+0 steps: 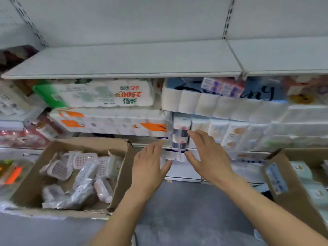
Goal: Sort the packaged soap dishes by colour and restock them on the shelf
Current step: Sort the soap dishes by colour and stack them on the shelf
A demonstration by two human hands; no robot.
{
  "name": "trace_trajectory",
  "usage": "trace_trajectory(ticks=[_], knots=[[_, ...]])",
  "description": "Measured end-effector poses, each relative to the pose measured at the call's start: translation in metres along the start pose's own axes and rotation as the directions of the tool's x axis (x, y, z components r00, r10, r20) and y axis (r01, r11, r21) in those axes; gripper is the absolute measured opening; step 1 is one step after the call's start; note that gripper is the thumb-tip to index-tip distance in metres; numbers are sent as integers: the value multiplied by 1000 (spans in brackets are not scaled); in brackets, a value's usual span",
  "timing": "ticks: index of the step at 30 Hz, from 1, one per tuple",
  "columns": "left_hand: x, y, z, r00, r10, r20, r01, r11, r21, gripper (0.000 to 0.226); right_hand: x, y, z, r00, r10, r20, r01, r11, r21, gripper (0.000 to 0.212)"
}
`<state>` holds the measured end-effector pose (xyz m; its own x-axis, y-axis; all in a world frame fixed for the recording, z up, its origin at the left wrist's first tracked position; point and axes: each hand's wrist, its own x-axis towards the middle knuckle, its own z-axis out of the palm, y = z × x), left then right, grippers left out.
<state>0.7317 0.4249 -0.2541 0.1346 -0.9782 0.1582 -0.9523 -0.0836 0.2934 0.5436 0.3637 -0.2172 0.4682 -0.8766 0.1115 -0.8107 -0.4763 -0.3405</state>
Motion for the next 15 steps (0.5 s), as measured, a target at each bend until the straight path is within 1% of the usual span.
trace_trajectory(ticks=[2,5,8,10,12,15], knots=[[-10,-48,-2,997,-64,33,64,998,-18,68,20,-37,29,998,-39,47,38,999,25,59],[-24,-123,-12,971,-191,142,193,981,-2,75,50,-96,78,987,-93,132,87,995,52,57],[-35,-201,-21,931,-283,231,283,958,32,67,77,-154,131,967,-126,219,102,988,120,57],[-42,-254,-22,900,-324,290,331,943,26,66,95,-187,168,954,-113,278,71,985,157,58],[-45,-303,-19,866,-360,346,370,928,39,66,112,-212,202,937,-66,342,10,986,164,57],[-42,-359,-9,808,-399,434,415,908,61,66,133,-237,247,890,17,456,-107,979,172,57]])
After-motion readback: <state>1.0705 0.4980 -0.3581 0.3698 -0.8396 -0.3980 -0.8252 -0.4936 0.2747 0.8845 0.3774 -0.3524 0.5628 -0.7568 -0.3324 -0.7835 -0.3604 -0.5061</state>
